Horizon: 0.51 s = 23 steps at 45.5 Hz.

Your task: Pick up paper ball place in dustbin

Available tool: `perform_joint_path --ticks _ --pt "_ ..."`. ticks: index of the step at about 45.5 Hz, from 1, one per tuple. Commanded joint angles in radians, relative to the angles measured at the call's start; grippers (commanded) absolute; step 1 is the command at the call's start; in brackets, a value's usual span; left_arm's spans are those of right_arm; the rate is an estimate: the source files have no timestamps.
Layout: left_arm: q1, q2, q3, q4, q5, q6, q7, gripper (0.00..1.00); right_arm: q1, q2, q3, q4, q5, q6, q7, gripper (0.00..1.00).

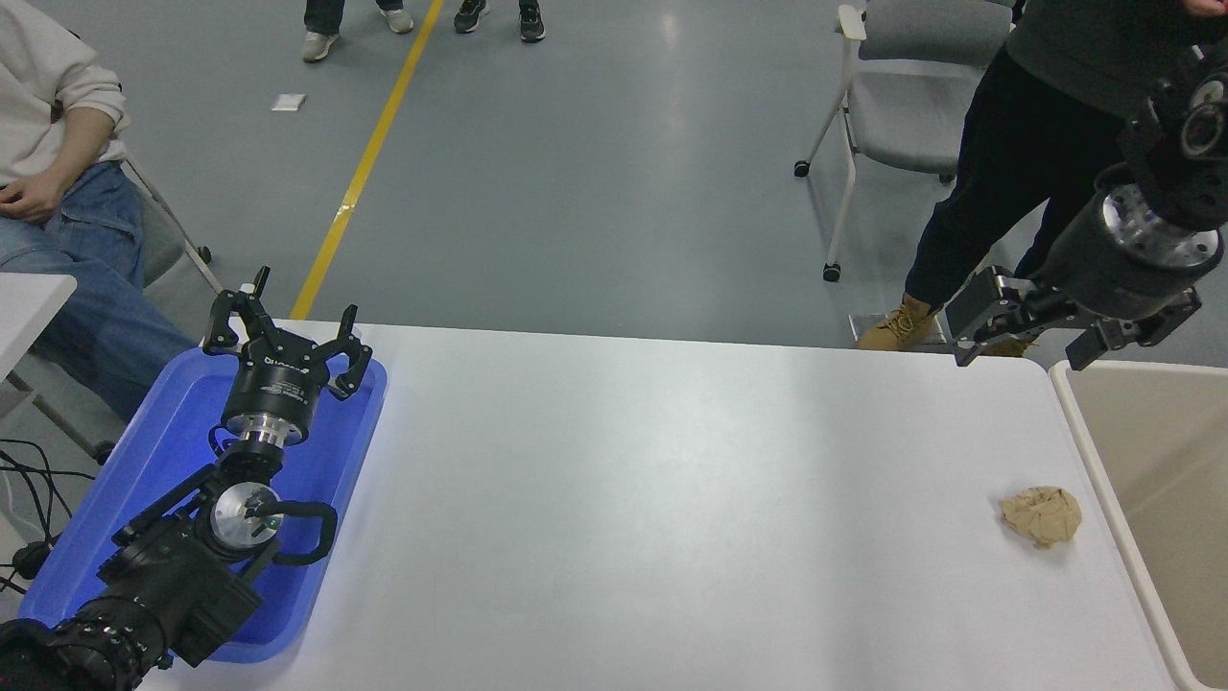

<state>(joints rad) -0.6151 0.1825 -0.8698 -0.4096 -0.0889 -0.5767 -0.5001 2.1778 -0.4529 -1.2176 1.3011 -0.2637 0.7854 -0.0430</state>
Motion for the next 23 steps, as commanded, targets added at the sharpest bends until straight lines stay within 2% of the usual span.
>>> perform_joint_path --ticks 1,23 --pt "0.000 0.000 0.000 0.000 0.001 0.000 0.000 1.00 -0.001 -0.003 0.000 0.000 0.000 0.000 0.000 1.00" --pt "0.000 0.000 0.000 0.000 0.001 0.000 0.000 1.00 -0.003 0.005 0.009 -0.005 0.008 0.000 0.000 1.00"
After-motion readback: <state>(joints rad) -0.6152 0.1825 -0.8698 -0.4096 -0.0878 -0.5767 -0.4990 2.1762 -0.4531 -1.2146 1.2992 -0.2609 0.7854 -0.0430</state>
